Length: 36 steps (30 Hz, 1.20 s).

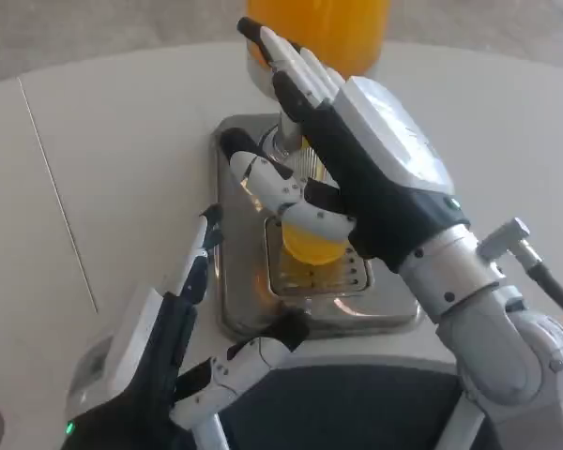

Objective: Grasp the cup under the faucet to collect the drink, then remove the cup.

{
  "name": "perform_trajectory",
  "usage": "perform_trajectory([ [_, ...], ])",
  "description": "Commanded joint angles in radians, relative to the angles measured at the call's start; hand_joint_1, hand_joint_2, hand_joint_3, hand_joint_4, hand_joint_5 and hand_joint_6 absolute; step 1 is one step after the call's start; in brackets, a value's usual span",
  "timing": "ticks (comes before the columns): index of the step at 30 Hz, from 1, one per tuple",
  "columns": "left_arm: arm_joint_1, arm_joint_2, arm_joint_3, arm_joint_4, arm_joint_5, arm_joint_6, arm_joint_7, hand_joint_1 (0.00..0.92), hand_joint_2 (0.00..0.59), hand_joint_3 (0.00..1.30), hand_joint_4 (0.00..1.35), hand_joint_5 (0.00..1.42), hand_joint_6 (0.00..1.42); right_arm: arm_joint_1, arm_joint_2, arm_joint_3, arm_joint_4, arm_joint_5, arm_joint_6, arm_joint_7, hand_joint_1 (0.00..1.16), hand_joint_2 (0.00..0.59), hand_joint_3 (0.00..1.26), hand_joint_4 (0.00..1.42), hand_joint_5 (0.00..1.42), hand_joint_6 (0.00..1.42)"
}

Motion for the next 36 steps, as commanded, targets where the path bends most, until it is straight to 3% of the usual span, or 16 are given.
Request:
perform_trajectory([
  [1,-0.022,-0.019,-0.031,0.025,0.030,0.029,0.019,0.000,0.055,0.00,0.00,0.13,0.26,0.044,-0.010,0.014,0.013,0.015,0.024,0.055,0.15,0.477,0.00,0.00,0.00,0.00],
  [17,-0.075,-0.036,-0.085,0.056,0.055,0.081,0.052,0.009,0.053,0.00,0.00,0.13,0.26,0.068,-0.010,-0.051,-0.100,0.063,0.017,0.057,0.15,0.474,0.00,0.00,0.00,0.00],
  [26,-0.089,-0.036,-0.090,0.070,0.059,0.092,0.055,0.011,0.052,0.00,0.00,0.13,0.27,0.097,-0.027,-0.098,-0.233,0.096,0.077,0.117,0.14,0.472,0.00,0.00,0.00,0.00],
  [30,-0.103,-0.035,-0.092,0.086,0.060,0.093,0.054,0.011,0.052,0.00,0.00,0.13,0.26,0.144,-0.031,-0.147,-0.288,0.134,0.076,0.106,0.15,0.476,0.00,0.00,0.00,0.00],
  [36,-0.114,-0.030,-0.093,0.106,0.059,0.093,0.052,0.011,0.052,0.00,0.00,0.13,0.26,0.179,-0.011,-0.206,-0.269,0.225,0.034,0.059,0.23,0.535,0.00,0.00,0.00,0.00],
])
